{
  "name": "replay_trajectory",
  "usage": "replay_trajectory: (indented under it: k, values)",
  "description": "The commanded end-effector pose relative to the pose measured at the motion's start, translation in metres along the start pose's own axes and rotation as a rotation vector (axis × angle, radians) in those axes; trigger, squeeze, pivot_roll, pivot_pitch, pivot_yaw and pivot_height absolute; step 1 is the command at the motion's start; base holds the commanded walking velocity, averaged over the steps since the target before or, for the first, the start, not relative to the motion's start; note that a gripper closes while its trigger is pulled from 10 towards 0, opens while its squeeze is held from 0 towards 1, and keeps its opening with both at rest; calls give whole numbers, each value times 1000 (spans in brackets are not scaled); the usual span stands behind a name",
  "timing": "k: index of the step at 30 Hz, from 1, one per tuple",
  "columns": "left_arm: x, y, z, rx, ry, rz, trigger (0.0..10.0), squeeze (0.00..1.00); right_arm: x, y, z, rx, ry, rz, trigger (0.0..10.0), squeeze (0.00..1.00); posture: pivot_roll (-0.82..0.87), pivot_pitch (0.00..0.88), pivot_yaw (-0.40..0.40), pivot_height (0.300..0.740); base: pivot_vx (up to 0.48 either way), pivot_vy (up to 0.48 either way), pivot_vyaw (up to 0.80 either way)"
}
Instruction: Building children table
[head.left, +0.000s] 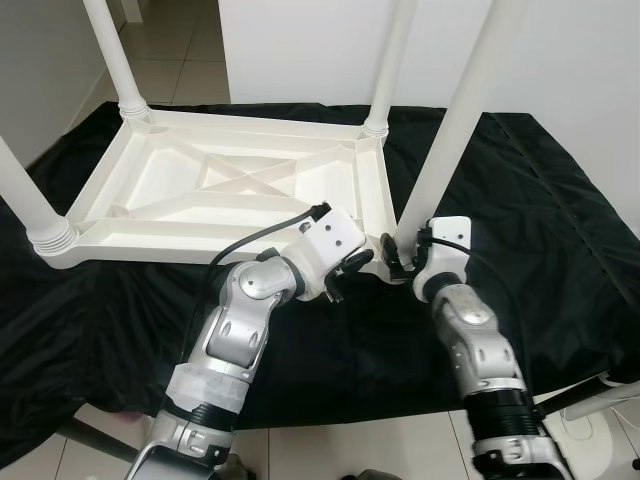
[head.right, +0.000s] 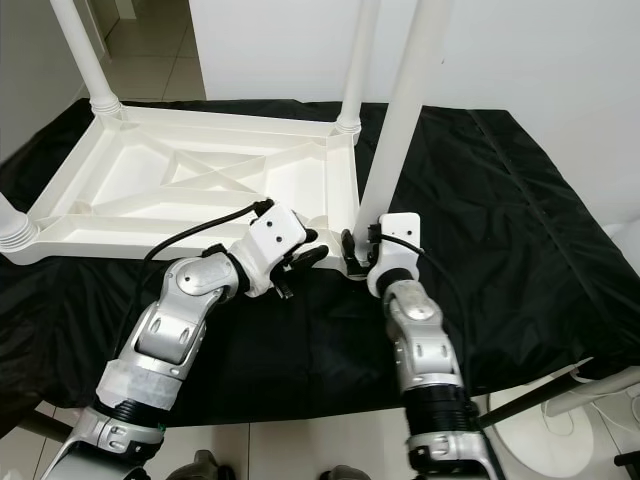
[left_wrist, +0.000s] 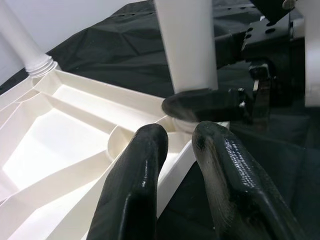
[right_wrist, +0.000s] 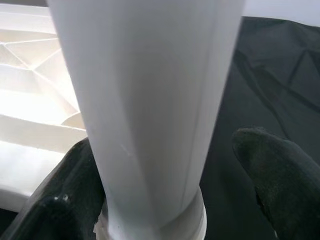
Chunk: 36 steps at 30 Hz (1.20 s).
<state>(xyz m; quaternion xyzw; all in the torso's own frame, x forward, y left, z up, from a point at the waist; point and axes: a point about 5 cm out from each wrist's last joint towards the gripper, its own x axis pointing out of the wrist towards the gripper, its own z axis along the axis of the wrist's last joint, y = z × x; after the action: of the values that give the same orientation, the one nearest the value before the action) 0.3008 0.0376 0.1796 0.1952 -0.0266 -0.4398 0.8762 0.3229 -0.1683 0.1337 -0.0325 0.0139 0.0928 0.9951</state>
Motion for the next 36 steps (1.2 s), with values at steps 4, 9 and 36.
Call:
replay_trajectory:
  k: [4, 9, 36]
  values:
    - [1, 9, 0, 8, 6, 151, 10000, 0, 3, -13, -4, -55, 9, 123, 10000, 0, -77, 0, -11, 740, 0, 0, 0]
    - [2, 10, 1, 13, 5, 151, 10000, 0, 11, -16, 0, -137, -8, 227, 10000, 0, -71, 0, -6, 740, 0, 0, 0]
    - [-1, 10, 0, 14, 10, 155, 10000, 0, 20, -17, -22, -208, 68, 466, 0, 0, -66, 0, 2, 740, 0, 0, 0]
